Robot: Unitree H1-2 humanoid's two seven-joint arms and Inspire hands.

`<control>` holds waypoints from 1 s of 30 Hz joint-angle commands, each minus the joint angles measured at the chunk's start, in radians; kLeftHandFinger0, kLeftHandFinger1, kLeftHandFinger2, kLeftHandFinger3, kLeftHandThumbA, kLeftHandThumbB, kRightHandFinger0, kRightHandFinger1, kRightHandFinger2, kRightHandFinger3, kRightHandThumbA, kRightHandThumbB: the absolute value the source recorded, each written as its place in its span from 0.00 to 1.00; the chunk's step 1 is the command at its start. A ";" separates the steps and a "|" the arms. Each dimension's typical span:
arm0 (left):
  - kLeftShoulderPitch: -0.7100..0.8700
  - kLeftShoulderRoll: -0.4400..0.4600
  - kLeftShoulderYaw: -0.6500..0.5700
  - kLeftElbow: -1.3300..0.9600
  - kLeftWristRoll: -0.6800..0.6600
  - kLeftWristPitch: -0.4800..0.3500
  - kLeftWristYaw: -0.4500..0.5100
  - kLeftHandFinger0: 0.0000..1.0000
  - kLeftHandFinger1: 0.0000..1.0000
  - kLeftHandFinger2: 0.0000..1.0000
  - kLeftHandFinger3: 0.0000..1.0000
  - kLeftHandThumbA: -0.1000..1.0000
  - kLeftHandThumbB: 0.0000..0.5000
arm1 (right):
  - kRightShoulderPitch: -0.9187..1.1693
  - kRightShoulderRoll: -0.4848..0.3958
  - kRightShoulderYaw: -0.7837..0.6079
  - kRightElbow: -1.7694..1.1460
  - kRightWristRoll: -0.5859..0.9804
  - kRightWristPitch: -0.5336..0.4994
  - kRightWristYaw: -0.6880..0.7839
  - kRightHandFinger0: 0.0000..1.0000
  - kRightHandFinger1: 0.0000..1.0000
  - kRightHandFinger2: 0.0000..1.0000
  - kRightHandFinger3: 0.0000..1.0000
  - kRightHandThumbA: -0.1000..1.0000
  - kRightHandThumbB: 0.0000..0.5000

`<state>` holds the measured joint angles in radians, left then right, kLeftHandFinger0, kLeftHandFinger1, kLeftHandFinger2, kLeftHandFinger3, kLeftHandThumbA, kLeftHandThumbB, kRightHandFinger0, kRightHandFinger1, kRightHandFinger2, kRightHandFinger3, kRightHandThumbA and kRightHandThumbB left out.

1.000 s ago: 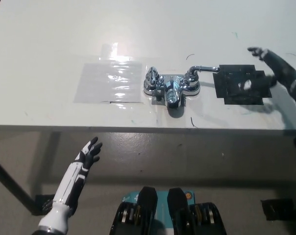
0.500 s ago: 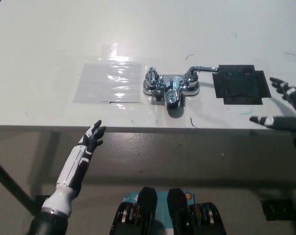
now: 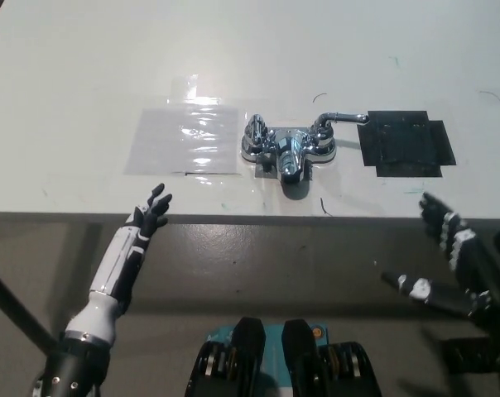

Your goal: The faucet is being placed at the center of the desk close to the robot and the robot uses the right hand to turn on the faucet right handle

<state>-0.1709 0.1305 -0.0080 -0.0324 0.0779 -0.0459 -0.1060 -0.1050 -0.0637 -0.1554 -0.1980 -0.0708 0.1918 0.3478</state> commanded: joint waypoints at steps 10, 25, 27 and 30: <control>0.106 0.024 0.044 -0.109 -0.079 0.006 -0.020 1.00 1.00 1.00 1.00 1.00 0.24 | 0.141 0.129 -0.049 0.133 0.205 -0.397 -0.044 1.00 1.00 1.00 1.00 1.00 0.54; 0.196 0.032 0.026 -0.115 -0.092 -0.007 -0.028 1.00 1.00 1.00 1.00 1.00 0.23 | 0.227 0.110 -0.022 0.199 0.229 -0.472 -0.054 1.00 1.00 1.00 1.00 1.00 0.53; 0.196 0.031 0.024 -0.105 -0.096 -0.016 -0.028 1.00 1.00 1.00 1.00 1.00 0.22 | 0.228 0.105 -0.019 0.202 0.227 -0.476 -0.060 1.00 1.00 1.00 1.00 1.00 0.53; 0.205 0.026 0.023 -0.111 -0.094 -0.005 -0.024 1.00 1.00 1.00 1.00 1.00 0.27 | 0.234 0.102 -0.014 0.202 0.234 -0.481 -0.060 1.00 1.00 1.00 1.00 1.00 0.54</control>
<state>0.0322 0.1490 0.0128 -0.1205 0.0084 -0.0364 -0.1192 0.1291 0.0461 -0.1815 0.0157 0.1119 -0.2067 0.3038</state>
